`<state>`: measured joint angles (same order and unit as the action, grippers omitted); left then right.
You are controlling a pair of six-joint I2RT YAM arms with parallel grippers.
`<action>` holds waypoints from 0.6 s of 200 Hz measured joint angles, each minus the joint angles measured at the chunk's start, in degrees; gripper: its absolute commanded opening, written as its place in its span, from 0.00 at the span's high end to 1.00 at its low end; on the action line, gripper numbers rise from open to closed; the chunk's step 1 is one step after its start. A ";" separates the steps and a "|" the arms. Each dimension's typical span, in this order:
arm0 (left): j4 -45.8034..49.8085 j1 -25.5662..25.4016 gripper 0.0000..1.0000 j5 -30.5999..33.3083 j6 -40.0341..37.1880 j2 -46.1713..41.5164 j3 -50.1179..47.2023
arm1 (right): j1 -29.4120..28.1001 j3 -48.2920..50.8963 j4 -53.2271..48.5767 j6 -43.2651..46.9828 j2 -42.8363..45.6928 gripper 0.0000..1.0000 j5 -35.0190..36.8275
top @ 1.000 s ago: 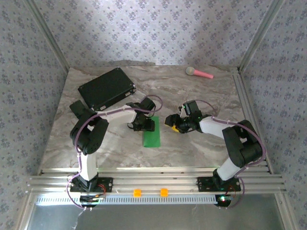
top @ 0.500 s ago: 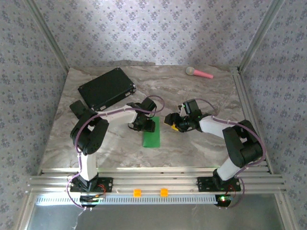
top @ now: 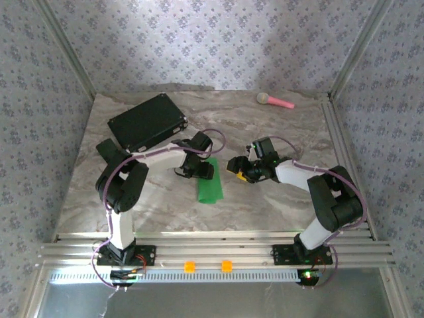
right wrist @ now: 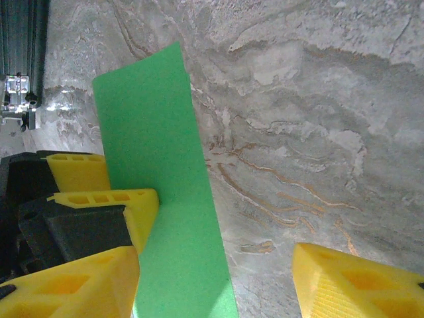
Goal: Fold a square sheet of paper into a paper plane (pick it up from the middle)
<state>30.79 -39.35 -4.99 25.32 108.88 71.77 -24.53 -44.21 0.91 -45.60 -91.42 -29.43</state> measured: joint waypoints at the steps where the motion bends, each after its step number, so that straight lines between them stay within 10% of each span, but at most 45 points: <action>1: 0.02 0.02 0.41 -0.02 -0.07 0.00 0.00 | -0.02 0.00 0.00 0.00 0.00 0.41 0.02; 53: -0.13 0.68 0.39 -0.35 -2.80 0.00 -0.22 | -2.45 -1.64 1.14 0.11 -2.84 0.72 -1.68; 120: -0.81 0.74 0.38 -0.83 -6.82 -0.13 -1.03 | -6.73 -4.31 1.53 -0.52 -7.30 0.84 -1.38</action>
<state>29.98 -38.61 -5.82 18.50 108.75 70.74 -31.27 -48.51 2.44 -46.13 -98.72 -30.81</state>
